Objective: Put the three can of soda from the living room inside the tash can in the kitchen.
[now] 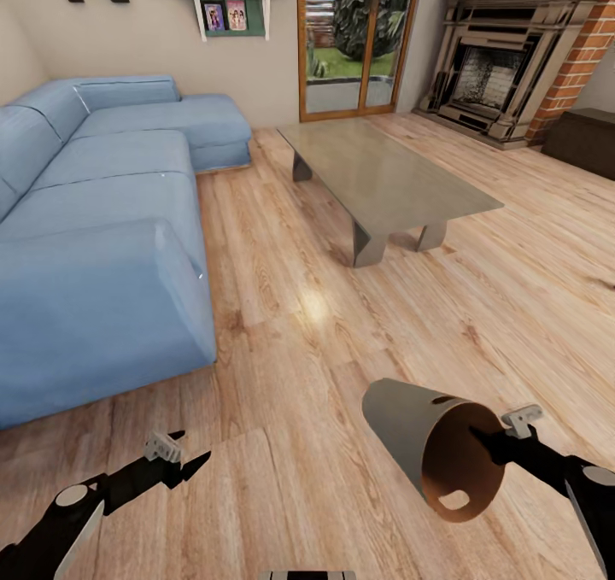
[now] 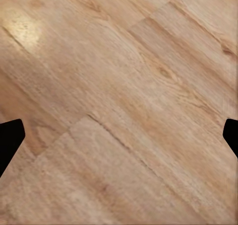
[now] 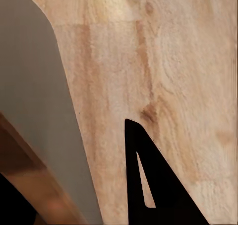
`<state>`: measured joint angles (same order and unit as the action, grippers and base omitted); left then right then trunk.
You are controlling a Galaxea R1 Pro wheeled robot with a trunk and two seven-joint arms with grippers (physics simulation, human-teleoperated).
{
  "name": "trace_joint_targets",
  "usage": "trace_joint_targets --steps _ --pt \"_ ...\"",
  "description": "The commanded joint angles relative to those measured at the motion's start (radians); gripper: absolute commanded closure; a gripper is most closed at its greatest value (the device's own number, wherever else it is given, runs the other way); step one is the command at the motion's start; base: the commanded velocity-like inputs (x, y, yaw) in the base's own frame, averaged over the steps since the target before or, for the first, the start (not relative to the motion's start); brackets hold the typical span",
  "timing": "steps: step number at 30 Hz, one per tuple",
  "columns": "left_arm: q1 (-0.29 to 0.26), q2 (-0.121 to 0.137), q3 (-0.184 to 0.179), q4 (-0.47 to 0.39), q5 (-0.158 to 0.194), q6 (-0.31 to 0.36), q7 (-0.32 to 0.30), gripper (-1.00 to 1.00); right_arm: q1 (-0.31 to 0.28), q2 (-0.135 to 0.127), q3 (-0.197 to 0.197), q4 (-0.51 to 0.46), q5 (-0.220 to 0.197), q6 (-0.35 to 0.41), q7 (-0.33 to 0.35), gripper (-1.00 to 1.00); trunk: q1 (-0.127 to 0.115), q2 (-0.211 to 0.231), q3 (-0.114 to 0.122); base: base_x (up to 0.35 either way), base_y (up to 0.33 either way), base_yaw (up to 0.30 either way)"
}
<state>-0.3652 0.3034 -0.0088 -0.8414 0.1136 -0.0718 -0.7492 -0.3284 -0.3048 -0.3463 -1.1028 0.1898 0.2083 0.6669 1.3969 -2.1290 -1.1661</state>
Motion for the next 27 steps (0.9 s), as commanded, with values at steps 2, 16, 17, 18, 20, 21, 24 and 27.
trace_joint_targets --steps 2,16,17,18,20,21,24,27 --pt "0.0 0.0 0.0 0.032 0.006 -0.003 0.001 -1.0 0.001 0.0 -0.043 0.027 -0.012 -0.01 0.008 1.0 0.0 0.0 0.0 0.0 0.0 -0.052" --pt "0.0 -0.001 0.0 0.079 0.01 -0.006 0.002 -1.0 0.002 0.005 -0.12 0.079 -0.015 -0.021 0.007 1.0 0.0 0.0 0.0 0.004 0.0 -0.224" --pt "0.0 -0.001 0.0 0.079 0.009 -0.006 0.002 -1.0 0.002 0.005 -0.125 0.085 -0.015 -0.022 0.007 1.0 0.0 0.0 0.0 0.103 0.0 -0.252" --pt "0.0 -0.001 0.0 0.079 0.01 -0.006 0.002 -1.0 0.002 0.005 -0.128 0.088 -0.015 -0.022 0.007 1.0 0.0 0.0 0.0 0.137 0.0 -0.252" --pt "0.0 -0.001 0.0 0.079 0.01 -0.006 0.002 -1.0 0.002 0.004 -0.142 0.099 -0.015 -0.022 0.007 1.0 0.0 0.0 -0.001 0.26 0.0 -0.245" --pt "0.0 -0.001 0.0 0.079 0.01 -0.006 0.002 -1.0 0.002 0.004 -0.146 0.1 -0.015 -0.022 0.007 1.0 0.0 0.0 -0.001 0.284 0.0 -0.24" --pt "0.0 -0.001 0.0 0.079 0.01 -0.006 0.002 -1.0 0.002 0.004 -0.158 0.101 -0.015 -0.022 0.008 1.0 0.0 0.0 -0.003 0.303 0.0 -0.235" --pt "0.0 -0.001 0.0 0.079 0.009 -0.006 0.002 -1.0 0.002 0.004 -0.165 0.102 -0.015 -0.023 0.008 1.0 0.0 0.0 -0.005 0.319 0.034 -0.232"
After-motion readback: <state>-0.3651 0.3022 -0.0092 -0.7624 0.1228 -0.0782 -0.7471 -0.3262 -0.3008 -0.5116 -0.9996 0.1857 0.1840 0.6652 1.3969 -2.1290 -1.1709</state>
